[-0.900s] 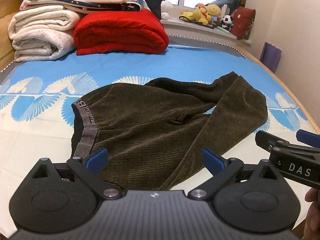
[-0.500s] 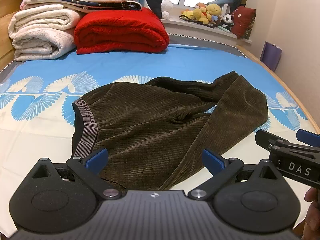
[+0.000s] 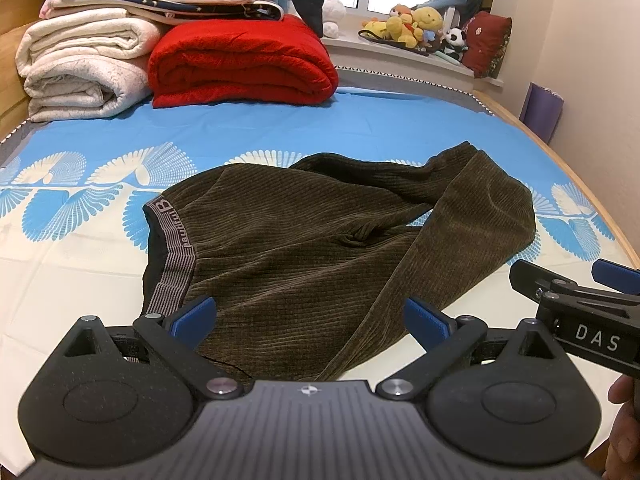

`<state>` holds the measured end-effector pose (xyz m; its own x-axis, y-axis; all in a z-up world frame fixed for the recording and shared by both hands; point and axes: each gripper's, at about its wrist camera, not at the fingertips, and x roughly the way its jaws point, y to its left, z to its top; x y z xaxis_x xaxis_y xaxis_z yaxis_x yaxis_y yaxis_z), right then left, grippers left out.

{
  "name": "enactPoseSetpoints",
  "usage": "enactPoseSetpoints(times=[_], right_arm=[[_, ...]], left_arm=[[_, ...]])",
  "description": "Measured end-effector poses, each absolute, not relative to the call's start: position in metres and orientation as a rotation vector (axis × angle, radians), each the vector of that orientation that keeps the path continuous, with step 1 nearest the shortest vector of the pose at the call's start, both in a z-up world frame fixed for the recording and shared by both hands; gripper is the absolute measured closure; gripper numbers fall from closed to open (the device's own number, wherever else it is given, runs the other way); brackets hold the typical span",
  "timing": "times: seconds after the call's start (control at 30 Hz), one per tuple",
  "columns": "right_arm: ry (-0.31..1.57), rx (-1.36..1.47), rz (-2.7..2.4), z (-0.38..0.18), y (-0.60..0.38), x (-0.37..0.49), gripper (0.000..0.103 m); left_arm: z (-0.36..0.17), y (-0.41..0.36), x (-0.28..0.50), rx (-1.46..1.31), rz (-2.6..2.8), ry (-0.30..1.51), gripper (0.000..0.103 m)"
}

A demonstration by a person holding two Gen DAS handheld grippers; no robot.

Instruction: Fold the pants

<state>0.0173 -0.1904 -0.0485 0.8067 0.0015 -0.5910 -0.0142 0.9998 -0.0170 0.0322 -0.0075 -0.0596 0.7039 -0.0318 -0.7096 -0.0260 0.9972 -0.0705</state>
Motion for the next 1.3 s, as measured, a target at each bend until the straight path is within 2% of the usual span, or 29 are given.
enactPoseSetpoints(times=[0.33, 0.4, 0.43, 0.47, 0.53, 0.57, 0.63, 0.7, 0.8, 0.83, 0.93, 1.03, 1.1, 1.17, 1.3], right_arm=[[0.625, -0.029, -0.007, -0.048, -0.191, 0.018, 0.006], [0.614, -0.006, -0.03, -0.046, -0.196, 0.018, 0.007], [0.61, 0.013, -0.039, -0.046, -0.199, 0.019, 0.01], [0.606, 0.036, -0.049, -0.045, -0.204, 0.019, 0.013], [0.595, 0.084, -0.063, -0.044, -0.215, 0.02, 0.025], [0.594, 0.094, -0.067, -0.043, -0.219, 0.021, 0.029], [0.601, 0.148, -0.056, -0.043, -0.227, 0.026, 0.04], [0.593, 0.177, -0.046, -0.044, -0.233, 0.032, 0.041], [0.608, 0.211, -0.017, -0.049, -0.237, 0.05, 0.041], [0.624, 0.212, -0.019, -0.053, -0.237, 0.059, 0.04], [0.703, 0.219, -0.001, -0.065, -0.232, 0.079, 0.038], [0.777, 0.183, 0.029, -0.08, -0.218, 0.109, 0.038], [0.836, 0.164, 0.055, -0.093, -0.208, 0.128, 0.037], [0.911, 0.153, 0.057, -0.112, -0.197, 0.148, 0.037], [1.057, 0.149, 0.061, -0.15, -0.18, 0.185, 0.037]], left_arm=[[-0.057, -0.007, 0.03, -0.073, 0.002, 0.77, 0.002], [-0.05, 0.002, 0.029, -0.091, 0.008, 0.733, 0.01], [-0.044, 0.011, 0.031, -0.101, -0.006, 0.727, 0.03], [-0.04, 0.018, 0.036, -0.105, -0.025, 0.734, 0.057], [-0.031, 0.042, 0.051, -0.128, -0.041, 0.766, 0.082], [-0.028, 0.055, 0.058, -0.147, -0.042, 0.772, 0.085], [-0.023, 0.083, 0.076, -0.166, -0.048, 0.773, 0.085], [-0.027, 0.111, 0.093, -0.171, -0.038, 0.785, 0.085], [-0.062, 0.157, 0.108, -0.234, 0.018, 0.791, 0.085], [-0.086, 0.173, 0.109, -0.282, 0.04, 0.817, 0.085], [-0.149, 0.205, 0.116, -0.378, 0.08, 1.049, 0.085], [-0.166, 0.218, 0.123, -0.338, 0.083, 1.085, 0.085], [-0.172, 0.226, 0.131, -0.37, 0.083, 1.093, 0.079], [-0.182, 0.23, 0.136, -0.415, 0.061, 1.105, 0.066], [-0.194, 0.231, 0.144, -0.453, 0.042, 1.131, 0.053]])
